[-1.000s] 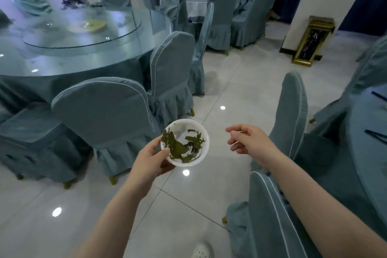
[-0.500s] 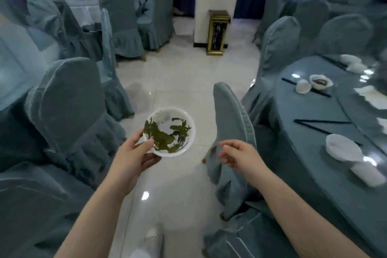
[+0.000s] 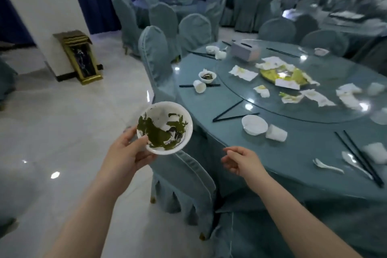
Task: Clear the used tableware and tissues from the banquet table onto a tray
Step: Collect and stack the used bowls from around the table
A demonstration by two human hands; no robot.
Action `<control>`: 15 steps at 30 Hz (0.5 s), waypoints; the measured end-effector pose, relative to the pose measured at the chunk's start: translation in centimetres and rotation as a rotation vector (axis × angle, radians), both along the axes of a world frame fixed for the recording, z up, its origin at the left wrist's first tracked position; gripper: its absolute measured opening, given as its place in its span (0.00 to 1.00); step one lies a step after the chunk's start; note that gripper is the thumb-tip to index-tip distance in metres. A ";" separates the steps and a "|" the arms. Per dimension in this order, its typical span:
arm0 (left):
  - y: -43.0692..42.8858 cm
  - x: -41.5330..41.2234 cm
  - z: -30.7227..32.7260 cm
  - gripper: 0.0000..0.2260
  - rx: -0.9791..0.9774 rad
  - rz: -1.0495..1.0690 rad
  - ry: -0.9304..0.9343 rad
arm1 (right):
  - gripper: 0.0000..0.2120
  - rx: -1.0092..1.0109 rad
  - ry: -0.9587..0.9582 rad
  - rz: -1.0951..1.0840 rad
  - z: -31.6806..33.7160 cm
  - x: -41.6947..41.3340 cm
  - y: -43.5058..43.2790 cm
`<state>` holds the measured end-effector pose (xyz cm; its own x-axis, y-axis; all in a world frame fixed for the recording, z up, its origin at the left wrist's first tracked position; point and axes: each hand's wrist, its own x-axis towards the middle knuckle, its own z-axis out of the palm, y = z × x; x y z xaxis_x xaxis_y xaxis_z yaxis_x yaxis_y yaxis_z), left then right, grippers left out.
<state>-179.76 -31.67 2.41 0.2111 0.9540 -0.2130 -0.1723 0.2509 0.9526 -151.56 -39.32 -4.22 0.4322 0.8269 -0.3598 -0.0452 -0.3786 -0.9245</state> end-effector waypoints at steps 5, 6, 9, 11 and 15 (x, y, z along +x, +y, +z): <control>6.3 3.8 0.0 0.15 -0.058 -0.085 0.047 | 0.06 -0.040 0.007 -0.198 -1.4 3.9 2.9; 7.6 4.5 0.0 0.15 -0.070 -0.089 0.050 | 0.06 -0.045 0.020 -0.229 -1.8 4.7 4.0; 11.9 6.2 0.0 0.14 -0.104 -0.101 0.062 | 0.09 -0.069 0.078 -0.331 -3.6 7.4 7.8; 14.7 7.2 -0.2 0.13 -0.109 -0.128 0.095 | 0.11 -0.102 0.126 -0.431 -5.2 9.4 9.9; 20.0 8.2 -1.0 0.06 -0.132 -0.139 0.117 | 0.15 -0.171 0.277 -0.638 -8.0 12.8 13.6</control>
